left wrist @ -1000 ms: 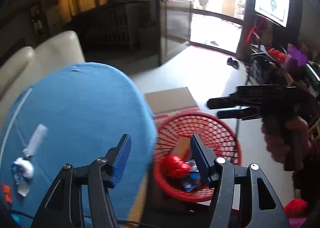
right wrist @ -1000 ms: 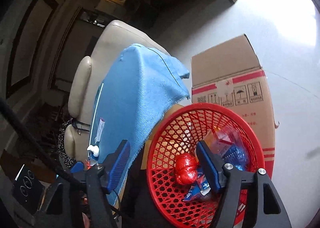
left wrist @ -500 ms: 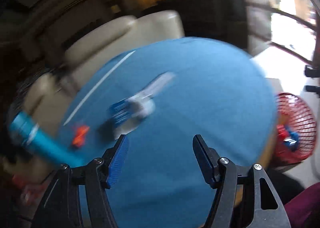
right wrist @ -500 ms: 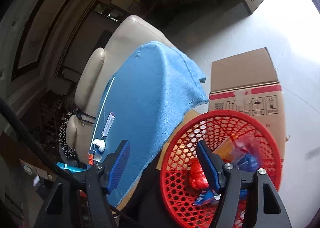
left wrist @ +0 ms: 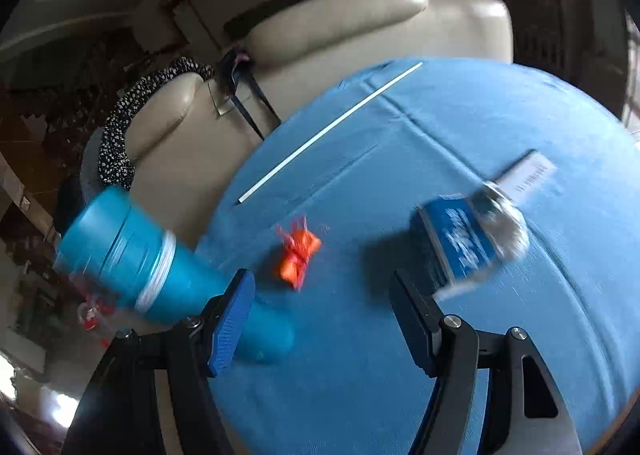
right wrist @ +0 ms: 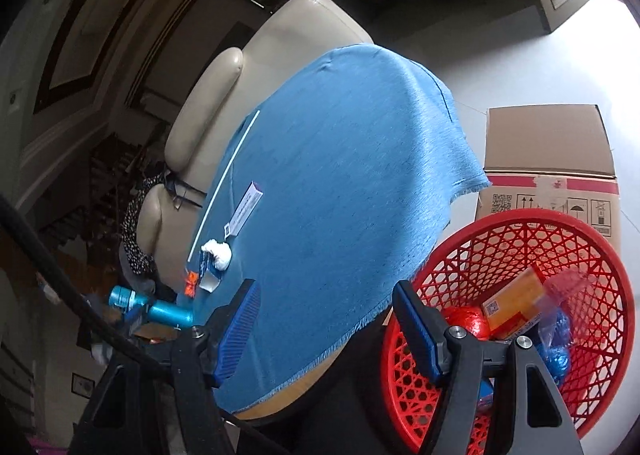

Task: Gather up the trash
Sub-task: 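Move the left tool back to the table toward the orange wrapper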

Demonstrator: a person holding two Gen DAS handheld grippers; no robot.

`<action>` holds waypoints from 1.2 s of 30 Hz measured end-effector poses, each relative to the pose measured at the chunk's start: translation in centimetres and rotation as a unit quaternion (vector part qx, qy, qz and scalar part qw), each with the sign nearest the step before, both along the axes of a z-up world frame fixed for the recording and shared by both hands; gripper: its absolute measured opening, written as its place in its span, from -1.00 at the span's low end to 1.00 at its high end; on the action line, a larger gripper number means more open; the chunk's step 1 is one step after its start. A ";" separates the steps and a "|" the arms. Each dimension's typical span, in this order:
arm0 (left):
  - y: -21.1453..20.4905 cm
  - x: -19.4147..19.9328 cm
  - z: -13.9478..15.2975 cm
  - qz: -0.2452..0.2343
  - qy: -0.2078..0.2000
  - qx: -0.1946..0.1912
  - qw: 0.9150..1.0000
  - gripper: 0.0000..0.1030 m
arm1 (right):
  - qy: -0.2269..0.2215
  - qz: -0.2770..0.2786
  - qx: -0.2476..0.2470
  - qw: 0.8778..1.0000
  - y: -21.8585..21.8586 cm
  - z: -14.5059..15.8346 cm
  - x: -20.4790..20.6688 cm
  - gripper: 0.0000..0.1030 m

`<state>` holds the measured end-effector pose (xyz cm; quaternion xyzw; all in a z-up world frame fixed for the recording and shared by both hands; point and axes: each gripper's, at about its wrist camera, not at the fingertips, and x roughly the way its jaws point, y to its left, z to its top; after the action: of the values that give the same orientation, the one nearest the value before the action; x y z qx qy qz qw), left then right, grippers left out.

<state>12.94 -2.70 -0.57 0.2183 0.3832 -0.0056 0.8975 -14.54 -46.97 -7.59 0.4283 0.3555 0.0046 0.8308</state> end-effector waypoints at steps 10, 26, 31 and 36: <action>0.2 12.8 -2.1 0.113 0.094 0.053 0.988 0.36 | 0.003 -0.027 0.021 0.999 -1.7 -1.6 -1.5 0.40; 3.0 18.2 -6.9 0.184 0.156 0.127 0.962 0.36 | 0.015 -0.053 0.053 0.997 -3.7 -4.6 -2.1 0.40; 2.5 18.3 -8.2 0.158 0.174 0.143 0.961 0.35 | 0.017 -0.063 0.062 0.996 -4.2 -5.1 -2.3 0.40; 2.1 18.4 -8.4 0.140 0.180 0.133 0.964 -0.17 | 0.016 -0.061 0.052 0.997 -4.1 -4.8 -2.2 0.40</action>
<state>31.34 -0.57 -8.95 0.2757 0.5627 0.1316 0.7681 -16.75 -51.06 -12.35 0.4918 0.3414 -0.0344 0.8003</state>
